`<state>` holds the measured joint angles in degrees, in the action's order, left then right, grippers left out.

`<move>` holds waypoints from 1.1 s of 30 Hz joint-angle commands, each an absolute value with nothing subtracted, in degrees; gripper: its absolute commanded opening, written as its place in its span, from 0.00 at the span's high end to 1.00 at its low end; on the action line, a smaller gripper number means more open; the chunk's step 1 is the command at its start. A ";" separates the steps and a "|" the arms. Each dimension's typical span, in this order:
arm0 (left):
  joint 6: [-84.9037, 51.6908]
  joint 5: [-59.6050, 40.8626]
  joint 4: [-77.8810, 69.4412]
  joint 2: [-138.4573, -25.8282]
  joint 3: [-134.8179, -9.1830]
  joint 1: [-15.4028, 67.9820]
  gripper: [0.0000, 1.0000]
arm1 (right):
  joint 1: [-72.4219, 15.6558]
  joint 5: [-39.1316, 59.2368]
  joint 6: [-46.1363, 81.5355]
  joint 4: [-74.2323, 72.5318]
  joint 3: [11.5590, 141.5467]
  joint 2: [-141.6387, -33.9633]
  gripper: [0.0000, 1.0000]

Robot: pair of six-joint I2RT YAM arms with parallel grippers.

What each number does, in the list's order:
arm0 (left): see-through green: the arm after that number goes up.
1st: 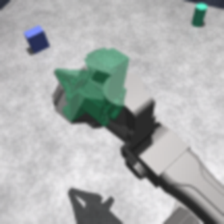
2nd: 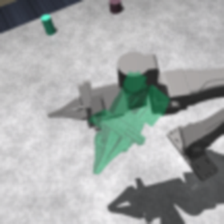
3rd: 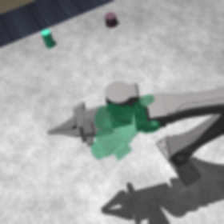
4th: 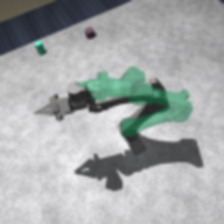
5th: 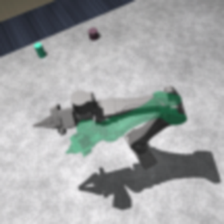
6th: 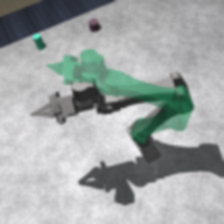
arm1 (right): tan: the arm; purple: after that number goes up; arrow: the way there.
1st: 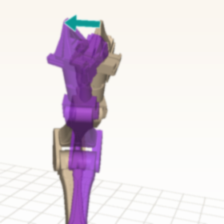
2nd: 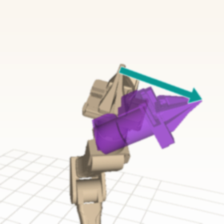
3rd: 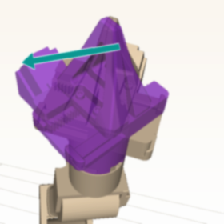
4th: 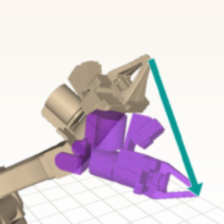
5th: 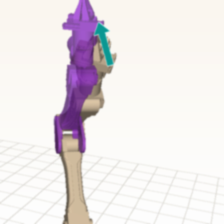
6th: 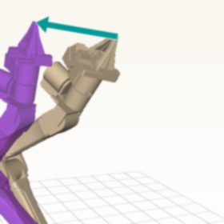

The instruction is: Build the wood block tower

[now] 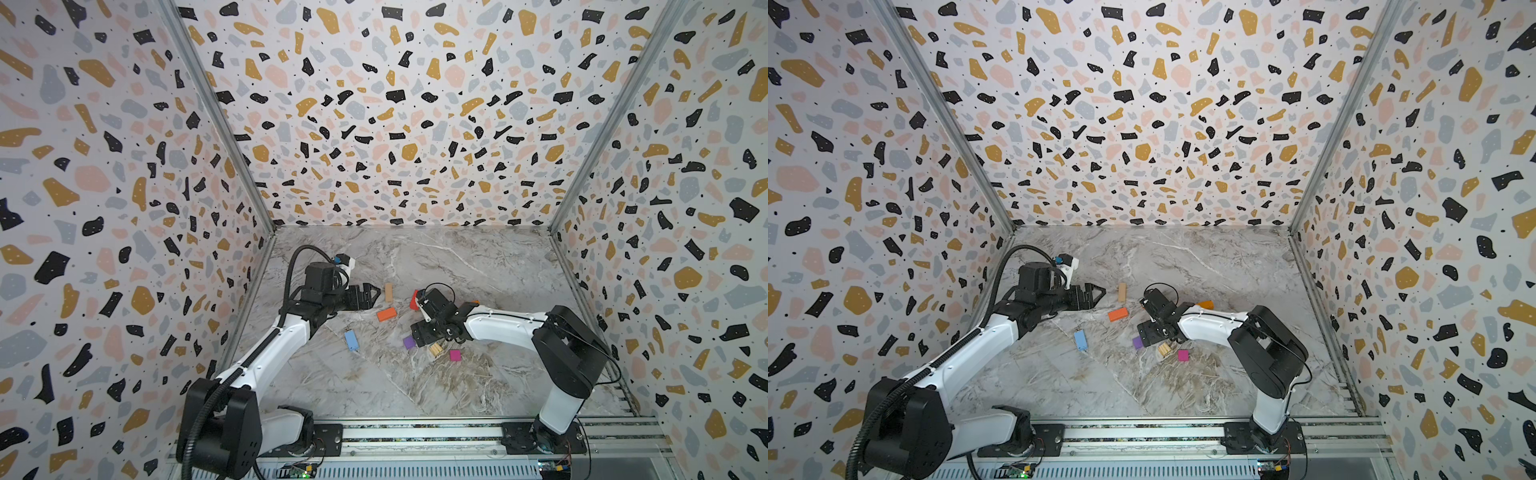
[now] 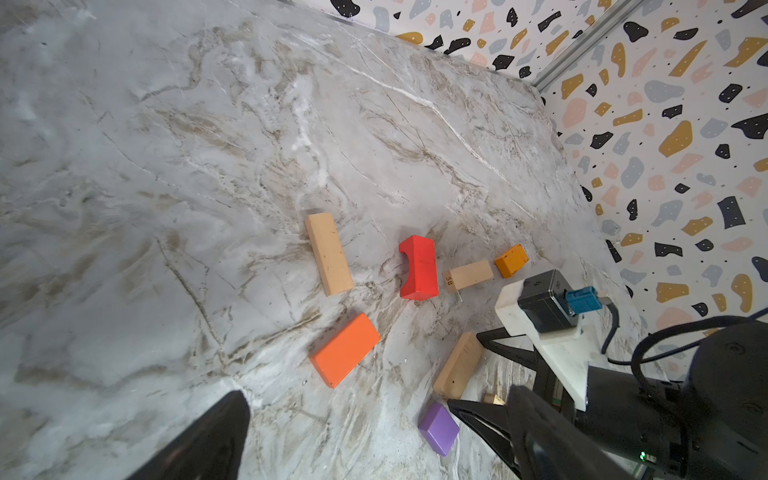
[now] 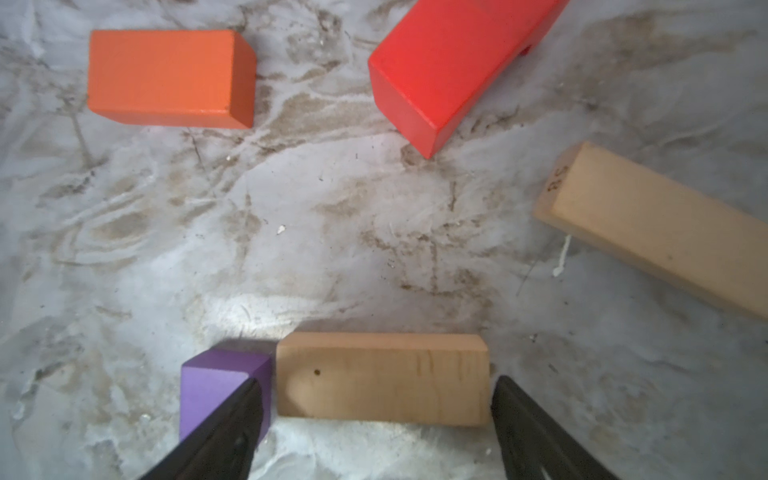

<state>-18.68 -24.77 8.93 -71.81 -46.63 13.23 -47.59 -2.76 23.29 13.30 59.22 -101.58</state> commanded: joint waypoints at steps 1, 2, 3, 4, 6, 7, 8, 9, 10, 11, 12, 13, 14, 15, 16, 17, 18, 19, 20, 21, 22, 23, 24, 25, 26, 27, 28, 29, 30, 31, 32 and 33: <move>-18.28 -24.79 7.79 -71.54 -46.01 13.38 0.03 | -47.92 -4.73 24.07 14.24 61.07 -101.95 0.12; -18.28 -24.84 7.81 -71.50 -46.07 13.43 0.03 | -47.92 -4.83 23.90 14.24 61.17 -102.25 0.12; -18.28 -24.81 7.79 -71.42 -46.07 13.45 0.03 | -48.07 -4.96 23.78 14.28 61.26 -102.41 0.12; -18.28 -24.81 7.81 -71.47 -46.05 13.43 0.03 | -48.14 -5.01 23.54 14.30 61.32 -102.69 0.12; -18.28 -24.79 7.78 -71.48 -46.05 13.45 0.03 | -48.24 -5.19 23.21 14.28 61.50 -103.13 0.12; -18.20 -24.70 7.78 -71.51 -46.05 13.45 0.03 | -48.33 -5.34 23.13 14.27 61.60 -103.27 0.12; -18.23 -24.75 7.81 -71.53 -46.05 13.43 0.03 | -48.42 -5.54 23.03 14.36 61.69 -103.50 0.12; -18.22 -24.71 7.78 -71.54 -46.06 13.44 0.03 | -48.51 -5.74 22.98 14.31 61.78 -103.64 0.12; -18.19 -24.72 7.82 -71.51 -46.05 13.41 0.03 | -48.60 -5.78 22.79 14.24 61.83 -103.74 0.12; -18.22 -24.71 7.82 -71.50 -46.05 13.44 0.03 | -48.73 -5.95 22.68 14.28 61.94 -103.93 0.13; -18.19 -24.74 7.75 -71.52 -46.12 13.41 0.03 | -48.83 -6.23 22.61 14.43 61.99 -104.05 0.13; -18.19 -24.70 7.74 -71.54 -46.14 13.38 0.03 | -48.87 -6.31 22.74 14.58 62.21 -104.20 0.13; -18.19 -24.70 7.80 -71.53 -46.14 13.44 0.03 | -48.87 -6.58 22.92 14.84 62.37 -104.31 0.14; -18.19 -24.70 7.82 -71.47 -46.06 13.45 0.03 | -48.87 -6.73 23.02 14.85 62.40 -104.36 0.15; -18.19 -24.75 7.79 -71.51 -46.06 13.44 0.03 | -48.93 -6.60 23.06 14.85 62.40 -104.35 0.16; -18.19 -24.75 7.79 -71.61 -46.13 13.45 0.03 | -48.95 -6.72 23.18 14.85 62.40 -104.33 0.18; -18.19 -24.71 7.78 -71.55 -46.14 13.40 0.03 | -48.96 -6.68 23.21 14.82 62.40 -104.25 0.20; -18.19 -24.71 7.75 -71.55 -46.14 13.44 0.03 | -48.96 -6.77 23.29 14.84 62.39 -104.23 0.21; -18.12 -24.71 7.74 -71.52 -46.14 13.43 0.03 | -48.96 -6.85 23.42 14.79 62.40 -104.09 0.24; -18.11 -24.71 7.75 -71.54 -46.14 13.44 0.03 | -48.96 -7.15 23.53 15.00 62.48 -104.08 0.27; -18.11 -24.74 7.82 -71.51 -46.14 13.41 0.03 | -48.97 -7.57 23.88 15.24 62.54 -104.01 0.29; -18.11 -24.71 7.79 -71.51 -46.14 13.38 0.03 | -48.96 -7.99 24.29 15.46 62.65 -103.98 0.30; -18.12 -24.76 7.82 -71.54 -46.14 13.38 0.03 | -48.96 -8.44 24.80 15.69 62.71 -103.84 0.32; -18.15 -24.76 7.82 -71.52 -46.14 13.44 0.03 | -48.96 -8.87 25.44 15.97 62.75 -103.63 0.33; -18.11 -24.70 7.82 -71.54 -46.10 13.40 0.03 | -48.78 -9.04 26.26 16.25 62.84 -103.31 0.34; -18.15 -24.76 7.82 -71.54 -46.09 13.44 0.03 | -48.57 -9.18 27.18 16.44 62.80 -102.77 0.36; -18.11 -24.78 7.79 -71.52 -46.06 13.45 0.03 | -48.31 -9.72 28.33 16.71 62.68 -102.20 0.38; -18.15 -24.70 7.81 -71.48 -46.10 13.44 0.03 | -47.93 -10.24 29.64 16.90 62.47 -101.55 0.41; -18.12 -24.70 7.82 -71.53 -46.08 13.45 0.03 | -47.44 -10.45 30.56 16.90 62.01 -100.70 0.43; -18.11 -24.61 7.78 -71.53 -46.06 13.45 0.03 | -47.02 -10.38 31.20 16.77 61.60 -99.95 0.44; -18.12 -24.61 7.83 -71.54 -46.05 13.45 0.03 | -46.45 -10.03 31.69 16.62 61.01 -99.15 0.46; -18.12 -24.61 7.78 -71.54 -46.05 13.44 0.03 | -45.88 -9.93 32.28 16.59 60.52 -98.40 0.47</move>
